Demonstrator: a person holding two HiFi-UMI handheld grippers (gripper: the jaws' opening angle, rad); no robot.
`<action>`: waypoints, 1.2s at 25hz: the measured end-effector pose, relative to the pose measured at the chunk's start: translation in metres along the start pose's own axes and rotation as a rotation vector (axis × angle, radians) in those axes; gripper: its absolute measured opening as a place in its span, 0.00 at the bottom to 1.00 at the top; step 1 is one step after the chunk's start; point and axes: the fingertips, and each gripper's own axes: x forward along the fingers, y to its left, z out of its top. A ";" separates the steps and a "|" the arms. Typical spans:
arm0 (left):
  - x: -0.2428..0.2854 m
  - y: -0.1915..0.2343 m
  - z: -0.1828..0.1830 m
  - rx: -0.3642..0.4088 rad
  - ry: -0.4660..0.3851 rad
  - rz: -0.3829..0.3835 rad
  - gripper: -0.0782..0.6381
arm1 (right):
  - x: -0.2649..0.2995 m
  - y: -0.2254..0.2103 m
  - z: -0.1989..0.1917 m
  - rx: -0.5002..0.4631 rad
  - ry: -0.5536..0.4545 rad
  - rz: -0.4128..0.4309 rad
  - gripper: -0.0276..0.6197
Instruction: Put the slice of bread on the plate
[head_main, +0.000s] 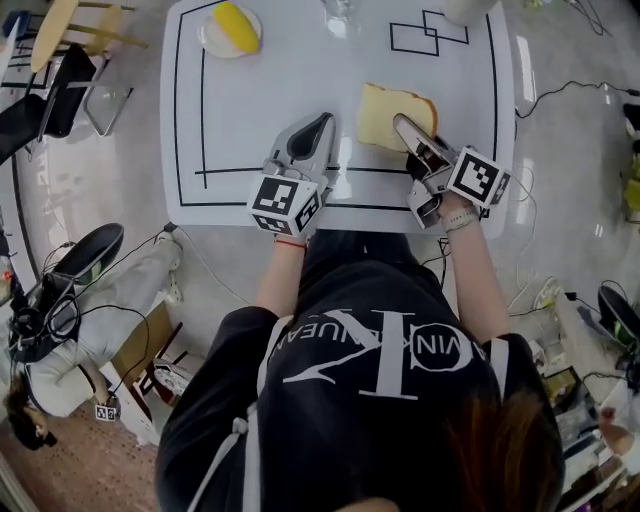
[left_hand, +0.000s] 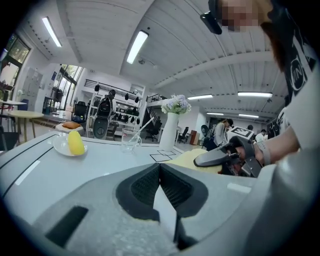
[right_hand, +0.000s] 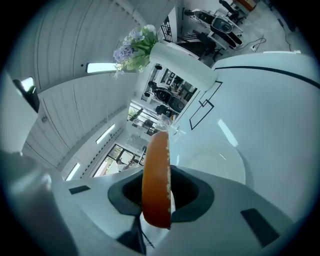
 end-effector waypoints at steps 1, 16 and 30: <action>0.002 0.000 0.002 0.003 -0.001 -0.008 0.11 | 0.001 -0.001 -0.002 -0.011 0.009 -0.006 0.19; 0.019 -0.007 0.010 0.014 0.003 -0.088 0.11 | 0.002 -0.027 -0.012 -0.351 0.159 -0.292 0.34; 0.003 0.003 0.010 0.007 -0.008 -0.041 0.11 | -0.003 -0.044 0.001 -0.585 0.174 -0.421 0.54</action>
